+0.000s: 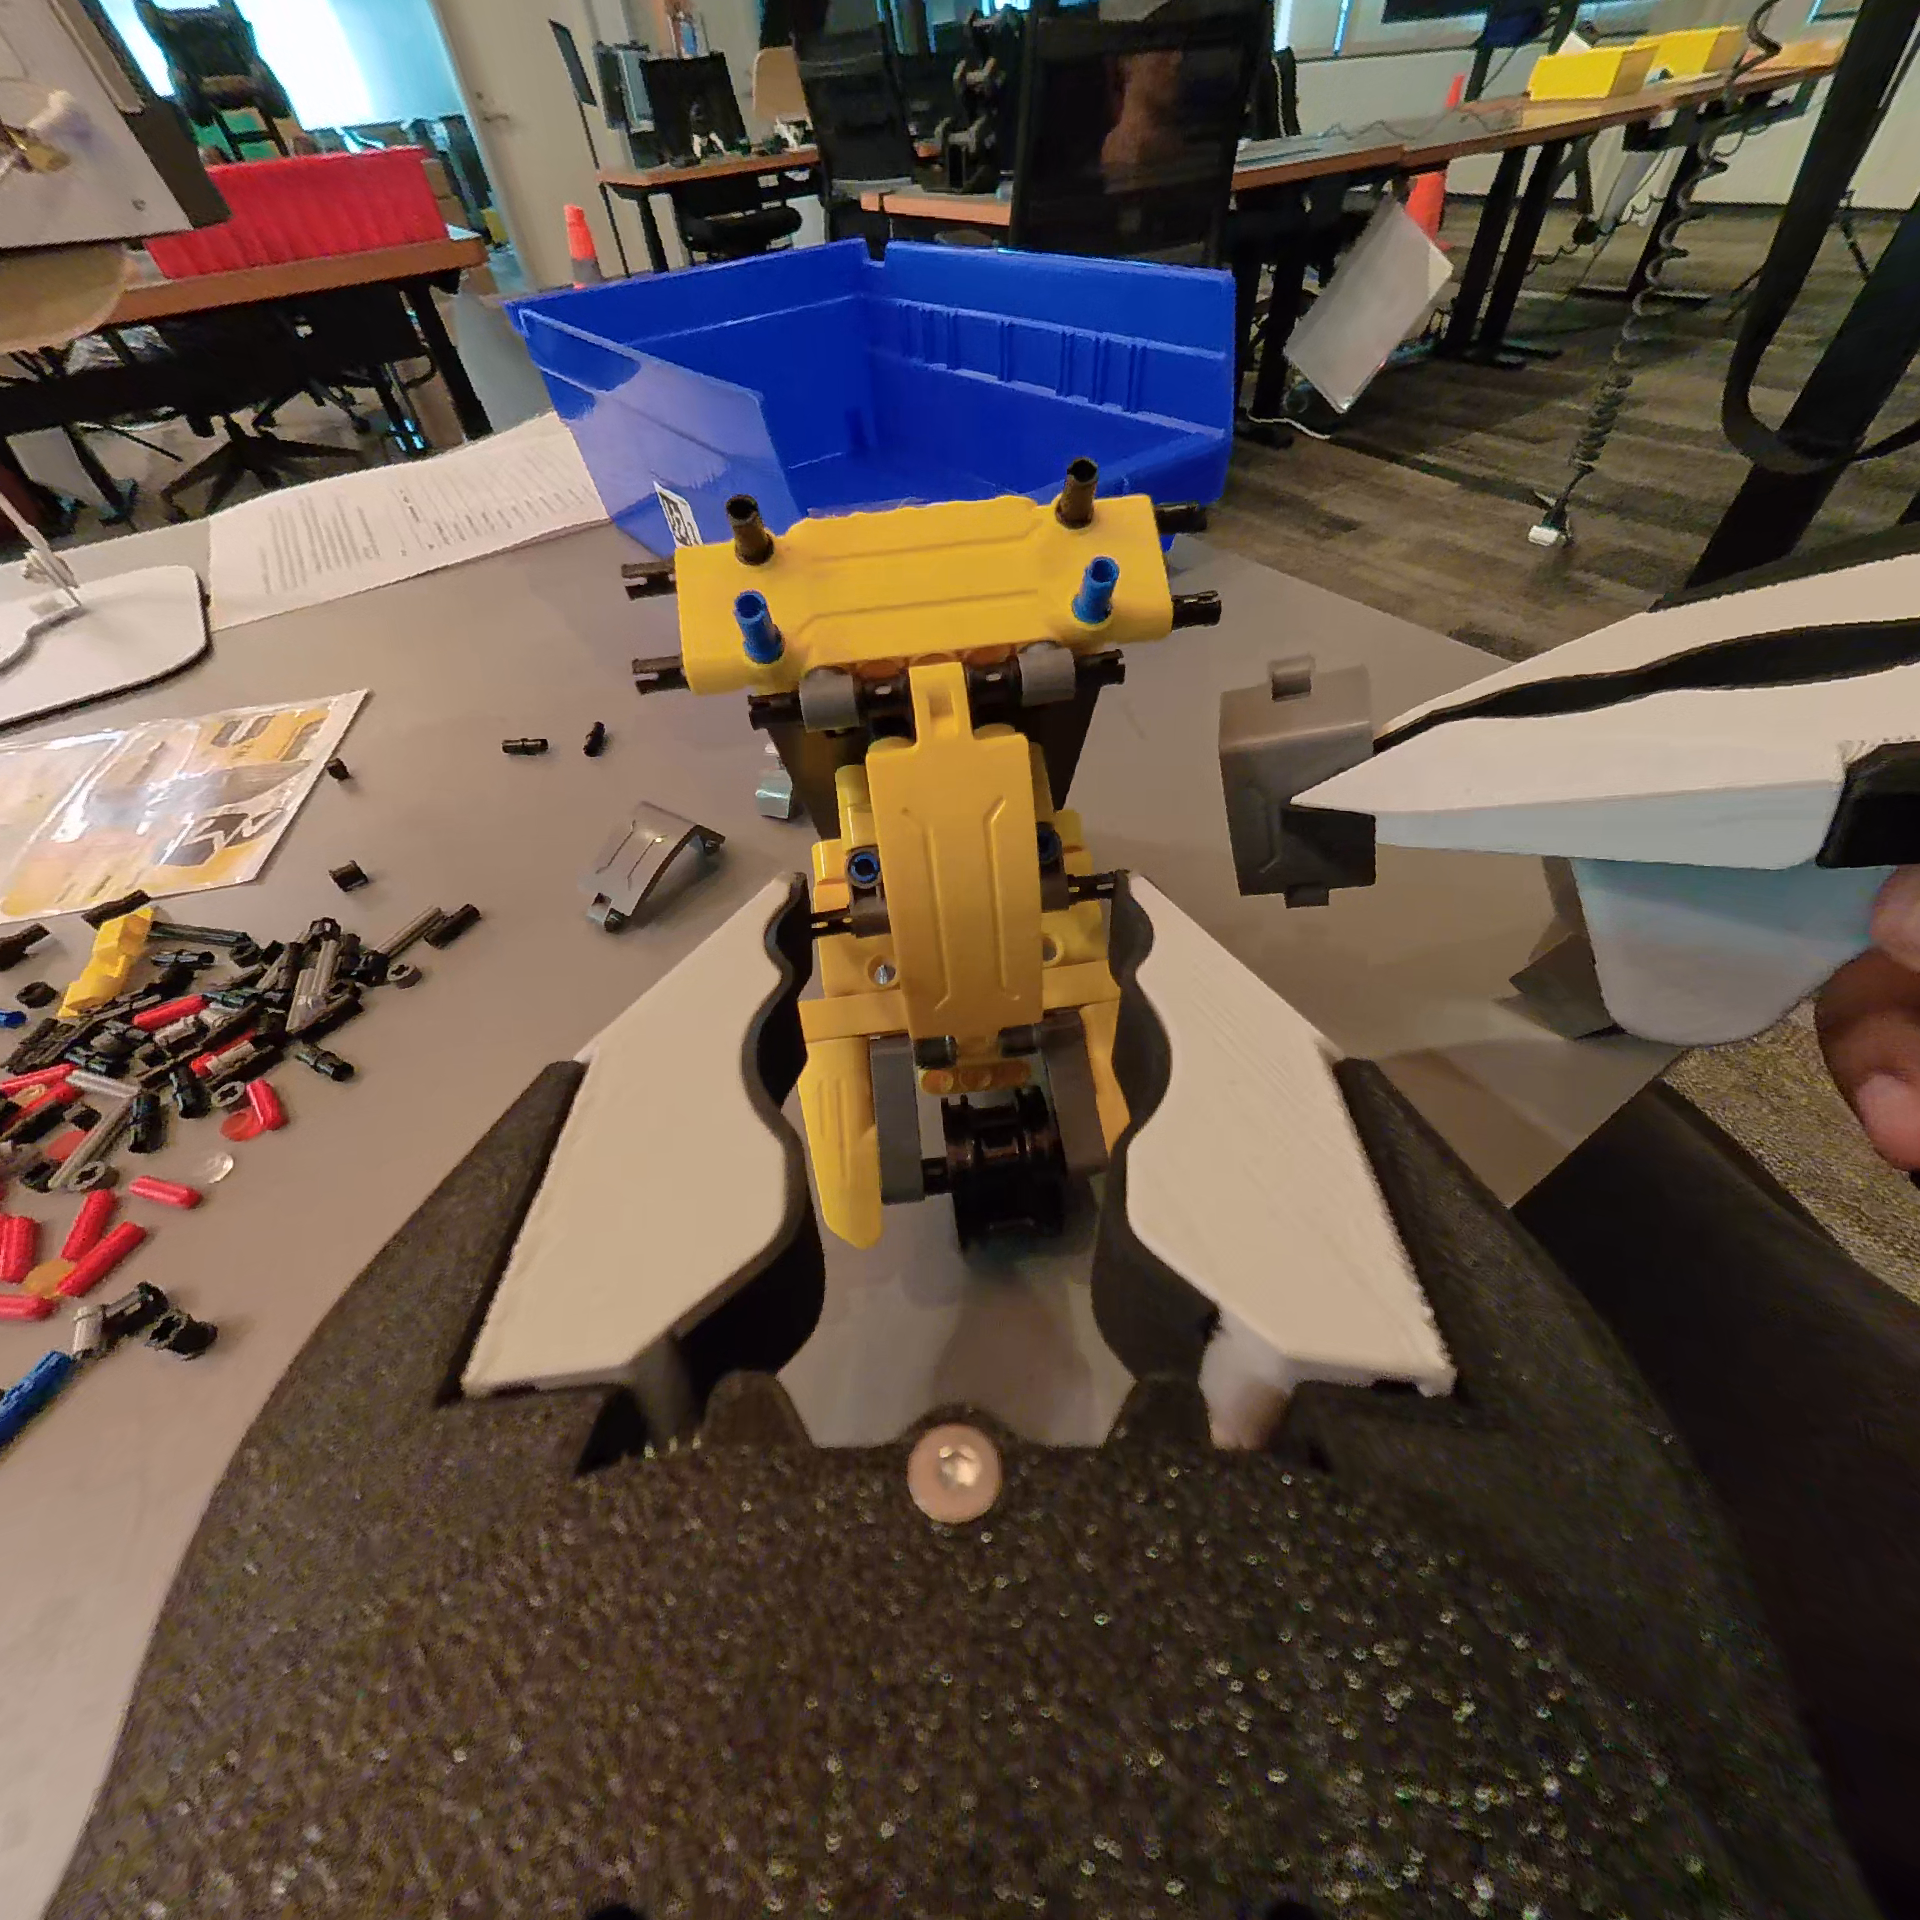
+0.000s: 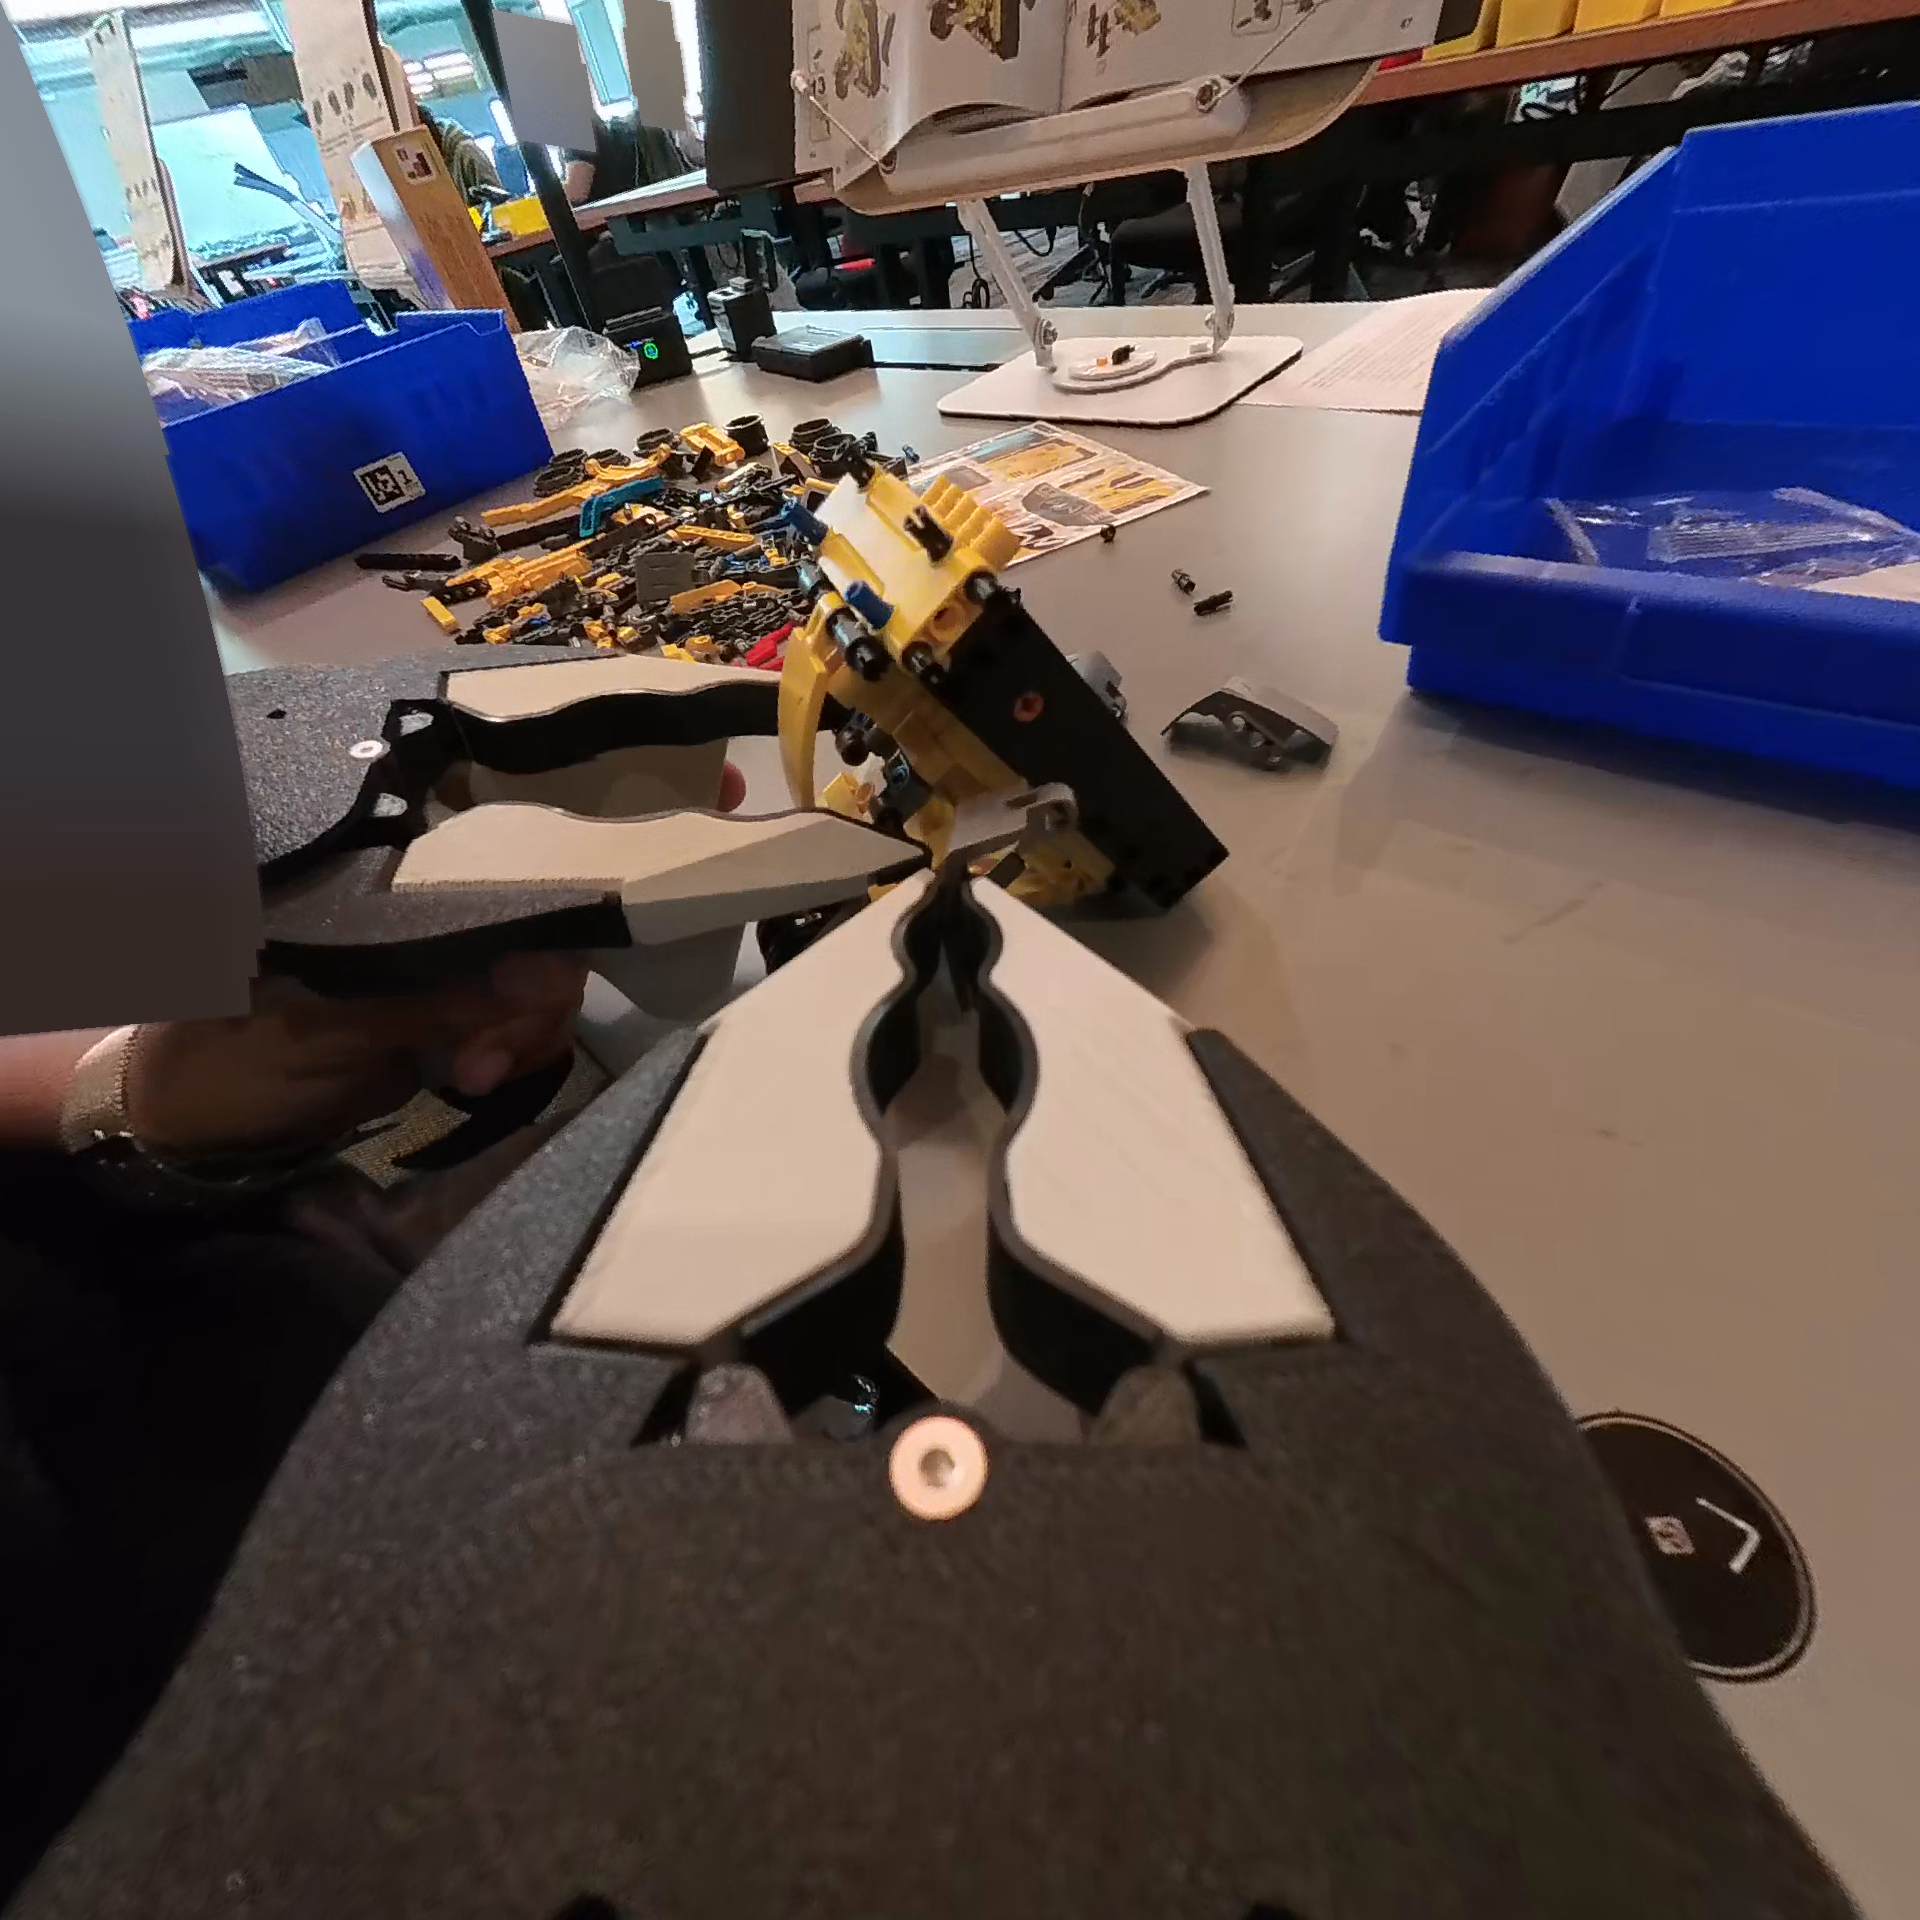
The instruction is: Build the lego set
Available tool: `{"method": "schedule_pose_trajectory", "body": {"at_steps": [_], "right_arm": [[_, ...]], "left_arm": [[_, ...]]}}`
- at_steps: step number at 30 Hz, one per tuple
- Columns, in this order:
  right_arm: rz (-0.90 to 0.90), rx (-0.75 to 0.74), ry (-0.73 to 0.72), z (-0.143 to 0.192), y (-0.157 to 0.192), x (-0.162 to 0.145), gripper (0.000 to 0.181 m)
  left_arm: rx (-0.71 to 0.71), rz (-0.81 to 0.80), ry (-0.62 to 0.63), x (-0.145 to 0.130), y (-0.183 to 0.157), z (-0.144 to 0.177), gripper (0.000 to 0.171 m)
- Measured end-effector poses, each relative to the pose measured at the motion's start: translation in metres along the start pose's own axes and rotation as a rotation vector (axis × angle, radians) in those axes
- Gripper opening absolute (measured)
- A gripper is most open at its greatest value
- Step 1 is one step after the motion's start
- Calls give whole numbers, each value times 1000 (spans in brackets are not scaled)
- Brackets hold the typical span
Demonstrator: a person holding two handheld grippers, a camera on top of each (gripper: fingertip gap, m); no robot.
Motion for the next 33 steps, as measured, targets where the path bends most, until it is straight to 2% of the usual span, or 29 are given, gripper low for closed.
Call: {"method": "schedule_pose_trajectory", "body": {"at_steps": [7, 13, 21, 25, 28, 33], "right_arm": [[-6, 27, -19, 2, 2, 2, 1], [-2, 117, -79, 7, 6, 4, 1], [132, 217, -152, 7, 26, 4, 1], [244, 186, -117, 0, 28, 0, 1], [300, 184, -123, -2, 29, 5, 1], [378, 181, -119, -4, 26, 11, 1]], "left_arm": [[1, -34, 0, -1, -1, 2, 55], [-3, -40, -5, -1, -2, 3, 57], [44, -87, -10, -7, 5, 12, 58], [-7, -62, -35, -3, 8, 18, 58], [-111, -25, -51, 3, 4, 20, 56], [-210, 9, -28, 9, 2, 17, 54]]}}
Point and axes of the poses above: each gripper's, where its closed fingertips meet, z back along the fingers, x out of its top, y = z × x across the jaws, the point moved 4 cm from there along z, back along the fingers, and after that the axes turned 7 degrees about -x, right-handed, at the moved point
